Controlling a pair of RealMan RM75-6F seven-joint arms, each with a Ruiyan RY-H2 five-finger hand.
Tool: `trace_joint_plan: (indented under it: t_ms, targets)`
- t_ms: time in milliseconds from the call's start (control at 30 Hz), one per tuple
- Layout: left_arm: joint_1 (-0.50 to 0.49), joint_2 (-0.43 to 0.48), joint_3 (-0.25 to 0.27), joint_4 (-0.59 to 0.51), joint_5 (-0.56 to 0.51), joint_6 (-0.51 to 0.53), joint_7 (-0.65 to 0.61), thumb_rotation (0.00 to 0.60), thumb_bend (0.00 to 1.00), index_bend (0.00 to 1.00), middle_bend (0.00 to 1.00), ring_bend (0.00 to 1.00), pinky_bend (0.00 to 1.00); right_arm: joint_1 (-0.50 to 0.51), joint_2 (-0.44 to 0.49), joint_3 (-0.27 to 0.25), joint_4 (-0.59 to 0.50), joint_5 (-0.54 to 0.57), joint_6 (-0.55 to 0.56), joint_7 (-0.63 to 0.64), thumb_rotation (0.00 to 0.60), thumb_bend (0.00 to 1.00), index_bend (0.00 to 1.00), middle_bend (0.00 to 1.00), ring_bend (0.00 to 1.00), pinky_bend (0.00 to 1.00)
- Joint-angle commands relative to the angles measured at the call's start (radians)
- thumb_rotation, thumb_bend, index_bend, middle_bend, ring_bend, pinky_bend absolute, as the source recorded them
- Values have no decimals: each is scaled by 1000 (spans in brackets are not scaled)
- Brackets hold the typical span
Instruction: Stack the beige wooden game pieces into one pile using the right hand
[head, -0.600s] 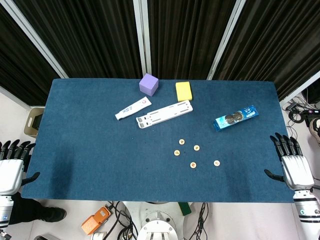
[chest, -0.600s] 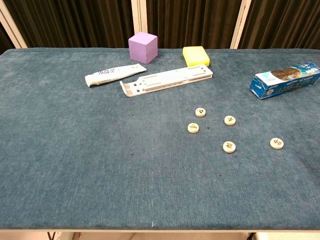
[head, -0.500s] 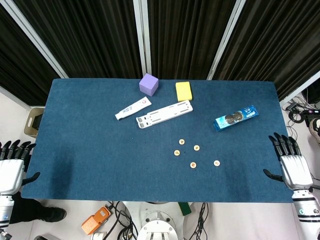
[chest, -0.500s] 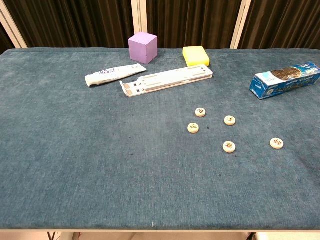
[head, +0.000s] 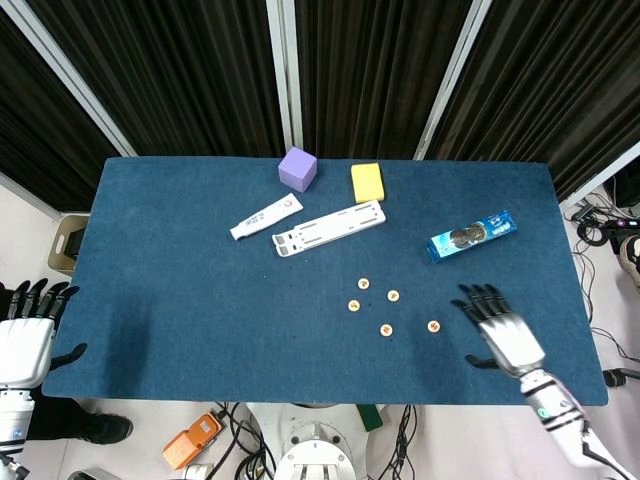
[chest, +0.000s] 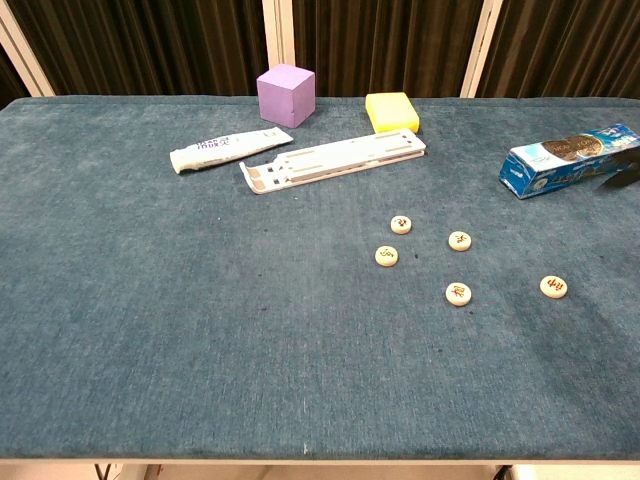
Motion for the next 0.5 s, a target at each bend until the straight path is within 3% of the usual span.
trace_joint_plan:
  t_ms: [33,267,500]
  targets:
    - [-1,-2,-1,2,-1,-2,-1,600,0,182,142,76,0,79,-103,14,59,-1,-90,-39,600,289,314,67,0,89]
    - [2,-3,-1,11,-7,-4,-10,600,0,182,142,76,0,168,-224,39,141,14,-175,-65,600,402,434,68,14,116]
    - [8,-5,1,23,-16,-7,-20,600,0,182,142,76,0,207,-280,44,179,35,-199,-84,600,434,443,69,30,119]
